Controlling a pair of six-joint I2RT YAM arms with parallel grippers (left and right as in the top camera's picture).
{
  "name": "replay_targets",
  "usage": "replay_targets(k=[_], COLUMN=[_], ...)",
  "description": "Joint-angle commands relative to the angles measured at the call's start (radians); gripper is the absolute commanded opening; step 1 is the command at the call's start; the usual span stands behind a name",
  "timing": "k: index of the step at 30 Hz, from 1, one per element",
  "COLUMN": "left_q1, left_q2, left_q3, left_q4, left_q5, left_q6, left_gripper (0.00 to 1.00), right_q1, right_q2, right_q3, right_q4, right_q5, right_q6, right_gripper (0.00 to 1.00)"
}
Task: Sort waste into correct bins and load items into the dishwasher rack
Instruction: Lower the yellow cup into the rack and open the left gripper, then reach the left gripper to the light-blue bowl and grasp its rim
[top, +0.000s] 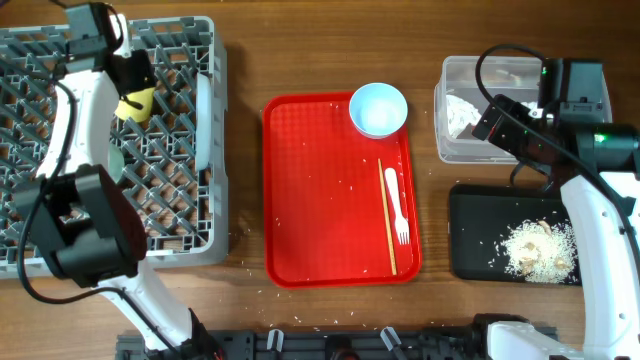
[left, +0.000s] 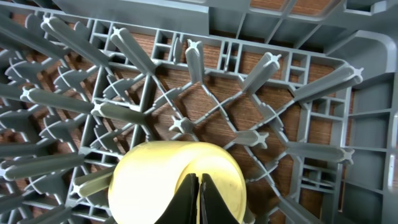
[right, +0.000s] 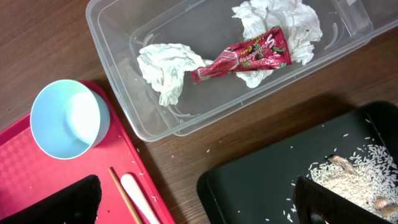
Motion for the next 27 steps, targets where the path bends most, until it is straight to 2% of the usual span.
replay_targets(k=[1,4,11,18,20,24,27], left_q1=[0.059,0.082,0.142,0.151,0.151,0.145,0.104], left_q2=[0.006,-0.008,-0.029,-0.084,-0.115,-0.200,-0.259], left_q3=[-0.001,-0.001,-0.001,-0.001,-0.001,-0.001,-0.001], left_q4=[-0.033,-0.045,-0.105,-0.098,-0.087,-0.049,-0.062], left_q5=[-0.031,-0.031,-0.031,-0.014,0.077,0.417,0.541], left_q6=[-0.048,-0.136,-0.144,-0.183,-0.226,-0.247,-0.247], left_gripper=[0.04,0.04,0.04,0.04,0.04,0.04,0.06], right_q1=[-0.004,-0.004,-0.004,-0.004,-0.004,-0.004,-0.004], right_q2=[-0.010,-0.010,-0.010,-0.010,-0.010,-0.010,-0.010], right_q3=[0.012,0.012,0.012,0.012,0.012,0.012,0.012], right_q4=[0.002,0.002,0.002,0.002,0.002,0.002,0.002], right_q5=[0.002,0.002,0.002,0.002,0.002,0.002,0.002], right_q6=[-0.013,-0.013,-0.013,-0.013,-0.013,-0.013,-0.013], right_gripper=[1.00,1.00,1.00,1.00,1.00,1.00,1.00])
